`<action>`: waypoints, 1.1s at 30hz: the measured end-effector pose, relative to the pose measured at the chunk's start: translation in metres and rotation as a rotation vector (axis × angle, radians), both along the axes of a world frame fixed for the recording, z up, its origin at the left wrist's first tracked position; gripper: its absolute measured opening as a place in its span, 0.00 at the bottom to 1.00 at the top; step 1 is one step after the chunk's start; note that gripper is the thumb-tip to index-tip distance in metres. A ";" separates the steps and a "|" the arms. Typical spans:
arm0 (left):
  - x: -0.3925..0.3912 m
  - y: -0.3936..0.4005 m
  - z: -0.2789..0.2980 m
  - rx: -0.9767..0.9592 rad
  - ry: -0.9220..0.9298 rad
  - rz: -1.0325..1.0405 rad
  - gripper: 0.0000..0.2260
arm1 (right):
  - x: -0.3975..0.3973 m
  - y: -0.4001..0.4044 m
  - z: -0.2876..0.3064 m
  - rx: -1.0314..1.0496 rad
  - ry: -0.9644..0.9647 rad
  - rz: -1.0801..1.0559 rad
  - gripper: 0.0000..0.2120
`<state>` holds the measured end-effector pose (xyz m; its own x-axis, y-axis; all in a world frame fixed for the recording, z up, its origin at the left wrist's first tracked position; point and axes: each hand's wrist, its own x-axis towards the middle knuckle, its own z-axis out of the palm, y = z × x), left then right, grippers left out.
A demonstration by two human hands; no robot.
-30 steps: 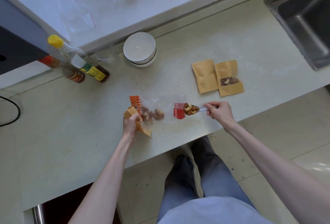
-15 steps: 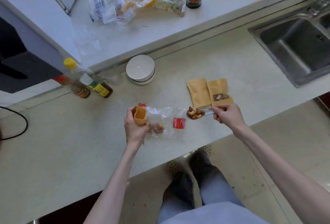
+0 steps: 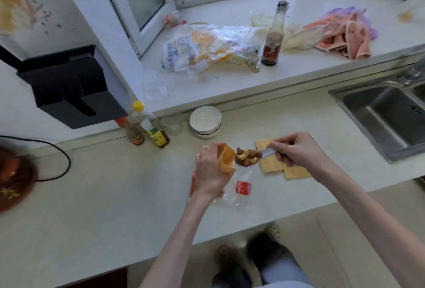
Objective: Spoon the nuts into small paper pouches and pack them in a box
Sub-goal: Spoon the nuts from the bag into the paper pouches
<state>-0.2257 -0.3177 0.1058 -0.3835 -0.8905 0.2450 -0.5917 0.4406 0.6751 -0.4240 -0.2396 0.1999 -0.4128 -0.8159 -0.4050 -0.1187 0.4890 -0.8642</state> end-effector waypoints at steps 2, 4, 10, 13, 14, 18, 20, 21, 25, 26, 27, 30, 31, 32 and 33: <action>-0.002 0.001 0.004 -0.028 -0.006 -0.008 0.19 | 0.005 -0.003 0.008 0.006 0.000 0.015 0.09; -0.003 0.001 0.007 -0.066 0.000 -0.022 0.20 | 0.008 -0.006 0.013 0.007 0.017 0.022 0.10; -0.006 0.003 0.011 -0.092 0.018 -0.038 0.22 | 0.010 -0.015 0.026 0.027 0.174 0.086 0.11; -0.009 0.008 0.013 -0.106 0.023 -0.056 0.23 | 0.012 -0.019 0.034 0.049 0.307 0.159 0.10; -0.010 0.009 0.013 -0.099 0.025 -0.066 0.22 | 0.012 -0.020 0.036 0.052 0.360 0.181 0.10; -0.013 0.013 0.012 -0.062 0.022 -0.073 0.24 | 0.017 -0.022 0.044 0.051 0.519 0.253 0.10; -0.015 0.015 0.012 -0.060 0.034 -0.068 0.24 | 0.020 -0.024 0.048 0.036 0.570 0.271 0.09; -0.016 0.016 0.012 -0.062 0.044 -0.065 0.23 | 0.022 -0.025 0.050 0.020 0.591 0.276 0.09; -0.017 0.018 0.010 -0.029 0.061 -0.062 0.24 | 0.027 -0.028 0.061 -0.015 0.666 0.308 0.11; -0.017 0.018 0.010 -0.014 0.065 -0.059 0.26 | 0.028 -0.029 0.063 -0.014 0.681 0.314 0.10; -0.018 0.018 0.009 0.001 0.069 -0.054 0.27 | 0.028 -0.028 0.065 -0.016 0.690 0.318 0.10; -0.020 0.019 0.008 0.041 0.088 -0.042 0.30 | 0.027 -0.026 0.066 -0.026 0.709 0.315 0.10; -0.021 0.019 0.008 0.052 0.097 -0.042 0.30 | 0.026 -0.024 0.065 -0.035 0.712 0.306 0.10; -0.021 0.020 0.007 0.060 0.106 -0.042 0.30 | 0.024 -0.022 0.064 -0.045 0.707 0.291 0.10; -0.021 0.019 0.005 0.072 0.109 -0.039 0.29 | 0.020 -0.019 0.062 -0.054 0.691 0.267 0.10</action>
<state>-0.2472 -0.2983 0.1107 -0.3931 -0.8921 0.2230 -0.4967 0.4100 0.7650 -0.4036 -0.2588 0.2618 -0.3440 -0.9354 -0.0817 -0.7527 0.3268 -0.5715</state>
